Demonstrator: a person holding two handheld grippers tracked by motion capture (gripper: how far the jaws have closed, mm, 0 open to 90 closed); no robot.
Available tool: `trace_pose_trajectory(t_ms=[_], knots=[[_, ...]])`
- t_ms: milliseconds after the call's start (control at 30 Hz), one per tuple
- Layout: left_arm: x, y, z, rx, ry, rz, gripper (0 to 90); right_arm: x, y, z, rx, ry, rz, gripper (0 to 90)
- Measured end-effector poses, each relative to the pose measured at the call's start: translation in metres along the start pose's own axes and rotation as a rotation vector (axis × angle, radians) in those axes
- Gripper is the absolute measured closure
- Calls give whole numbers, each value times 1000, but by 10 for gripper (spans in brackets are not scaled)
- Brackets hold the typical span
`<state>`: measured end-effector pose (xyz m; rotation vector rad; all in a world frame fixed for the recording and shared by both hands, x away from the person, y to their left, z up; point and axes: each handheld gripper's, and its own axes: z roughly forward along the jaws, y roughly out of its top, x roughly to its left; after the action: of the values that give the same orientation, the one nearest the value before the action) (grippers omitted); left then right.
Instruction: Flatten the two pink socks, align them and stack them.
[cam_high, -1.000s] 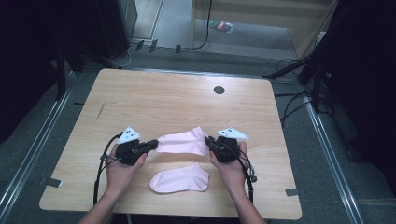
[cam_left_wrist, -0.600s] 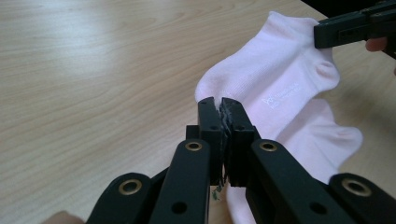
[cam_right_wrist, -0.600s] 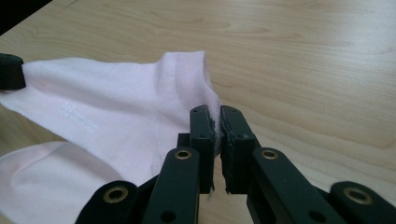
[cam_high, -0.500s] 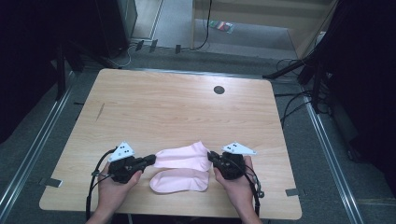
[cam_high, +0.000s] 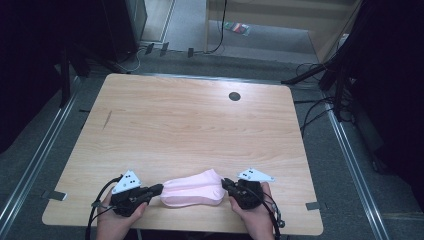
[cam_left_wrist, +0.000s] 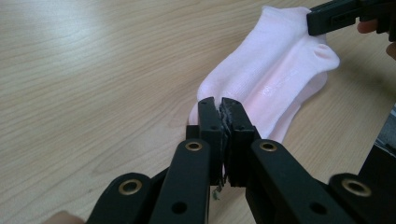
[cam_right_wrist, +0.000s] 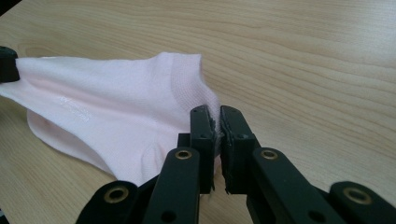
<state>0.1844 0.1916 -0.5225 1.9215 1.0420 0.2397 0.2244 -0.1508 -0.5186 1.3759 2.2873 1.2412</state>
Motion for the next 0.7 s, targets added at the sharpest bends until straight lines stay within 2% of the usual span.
trace_pose_trajectory(t_ms=[233,333,500,700], knots=[[-5,-4,7,41,22,41,885,6,-4,6,10,-8,-22,852],[-5,-5,9,58,3,49,884,7,-5,7,19,-5,-19,849],[-4,-7,11,71,-1,55,882,6,-7,9,27,0,-23,843],[-10,-8,18,110,26,110,877,6,-9,10,31,-5,-26,810]])
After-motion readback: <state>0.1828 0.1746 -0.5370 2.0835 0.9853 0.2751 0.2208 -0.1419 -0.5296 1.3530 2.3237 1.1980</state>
